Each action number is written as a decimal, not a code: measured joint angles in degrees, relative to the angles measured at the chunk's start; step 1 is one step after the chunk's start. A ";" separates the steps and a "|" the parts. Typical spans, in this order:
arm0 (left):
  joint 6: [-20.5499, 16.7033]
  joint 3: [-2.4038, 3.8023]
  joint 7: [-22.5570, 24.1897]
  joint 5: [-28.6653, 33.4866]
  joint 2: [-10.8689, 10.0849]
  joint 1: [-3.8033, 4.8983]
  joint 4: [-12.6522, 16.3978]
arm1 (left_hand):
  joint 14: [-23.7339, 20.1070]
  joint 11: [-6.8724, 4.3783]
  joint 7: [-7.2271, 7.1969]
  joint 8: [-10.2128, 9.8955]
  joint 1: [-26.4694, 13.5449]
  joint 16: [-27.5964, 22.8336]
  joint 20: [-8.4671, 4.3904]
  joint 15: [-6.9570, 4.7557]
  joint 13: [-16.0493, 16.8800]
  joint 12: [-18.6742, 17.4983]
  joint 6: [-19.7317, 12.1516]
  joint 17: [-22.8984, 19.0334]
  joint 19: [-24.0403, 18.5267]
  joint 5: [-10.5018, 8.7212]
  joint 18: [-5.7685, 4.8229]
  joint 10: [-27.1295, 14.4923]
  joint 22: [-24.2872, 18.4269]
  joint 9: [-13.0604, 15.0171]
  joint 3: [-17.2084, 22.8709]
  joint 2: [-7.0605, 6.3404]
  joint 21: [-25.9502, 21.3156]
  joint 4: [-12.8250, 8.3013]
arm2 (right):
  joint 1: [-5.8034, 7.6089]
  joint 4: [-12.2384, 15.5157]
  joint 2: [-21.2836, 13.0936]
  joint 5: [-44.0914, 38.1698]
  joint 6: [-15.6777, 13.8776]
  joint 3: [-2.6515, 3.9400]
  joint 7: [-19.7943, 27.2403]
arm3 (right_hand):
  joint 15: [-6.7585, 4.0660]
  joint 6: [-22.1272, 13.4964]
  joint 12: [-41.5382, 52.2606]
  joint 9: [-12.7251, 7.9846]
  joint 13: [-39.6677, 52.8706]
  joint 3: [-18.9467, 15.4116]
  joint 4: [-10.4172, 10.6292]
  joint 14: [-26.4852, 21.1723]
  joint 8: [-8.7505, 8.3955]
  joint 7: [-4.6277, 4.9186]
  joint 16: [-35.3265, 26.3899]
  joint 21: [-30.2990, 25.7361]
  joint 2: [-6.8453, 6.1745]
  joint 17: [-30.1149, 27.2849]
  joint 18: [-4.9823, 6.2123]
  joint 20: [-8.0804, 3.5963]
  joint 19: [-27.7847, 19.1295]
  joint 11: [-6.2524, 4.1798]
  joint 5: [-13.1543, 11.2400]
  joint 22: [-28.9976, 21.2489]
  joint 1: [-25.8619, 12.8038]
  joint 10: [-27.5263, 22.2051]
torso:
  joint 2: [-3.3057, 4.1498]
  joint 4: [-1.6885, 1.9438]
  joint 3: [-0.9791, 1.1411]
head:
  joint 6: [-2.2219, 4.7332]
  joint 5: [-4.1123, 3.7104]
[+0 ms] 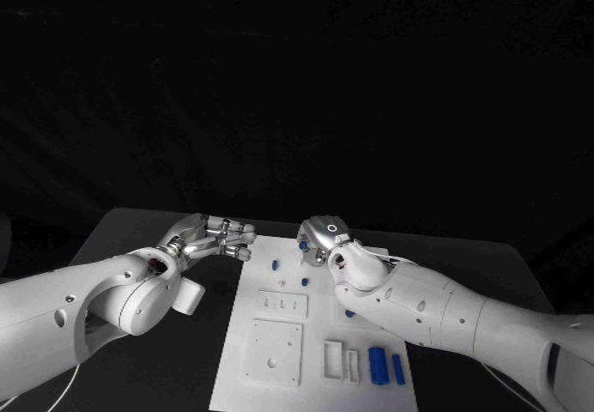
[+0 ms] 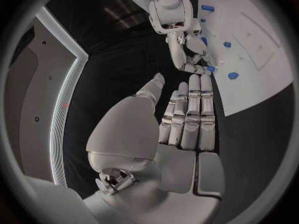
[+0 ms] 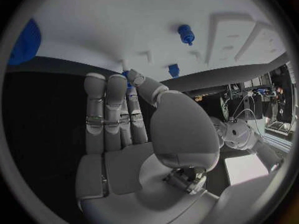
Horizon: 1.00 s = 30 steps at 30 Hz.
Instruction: Assemble the parts on the task board
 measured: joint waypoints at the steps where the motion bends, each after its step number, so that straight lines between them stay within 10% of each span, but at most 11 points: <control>1: 0.00 0.00 0.00 0.00 0.00 0.00 0.00 | 0.00 0.00 0.00 0.00 0.00 0.00 0.00 0.00 0.00 0.00 0.00 0.00 0.00 0.00 0.00 0.00 0.00 0.00 0.00 0.00 0.00 0.00 | -0.01 0.05 -0.02 -0.03 -0.01 0.00 -0.05 | 0.00 0.00 0.00 0.00 0.00 0.00 0.00 0.00 0.00 0.00 0.00 0.00 -0.01 0.00 0.00 0.00 0.00 0.00 0.00 0.00 -0.01 0.00 | 0.01 0.00 0.00 | 0.01 0.00; 30: 0.14 0.00 -0.04 0.02 -0.27 0.00 -0.20 | 0.00 0.00 0.00 0.00 0.01 0.00 0.00 0.00 -0.01 0.00 0.00 0.00 0.00 0.00 0.00 0.00 0.00 -0.01 0.00 -0.01 0.00 0.00 | -0.82 2.07 -1.39 -1.01 0.69 -0.10 -2.54 | 0.02 -0.01 0.42 -0.03 0.18 0.32 0.33 0.02 -0.23 0.01 -0.28 -2.00 -0.28 -0.02 -0.07 0.20 0.20 0.21 -0.02 1.00 -0.28 0.21 | 0.25 -0.01 -0.19 | 0.20 0.08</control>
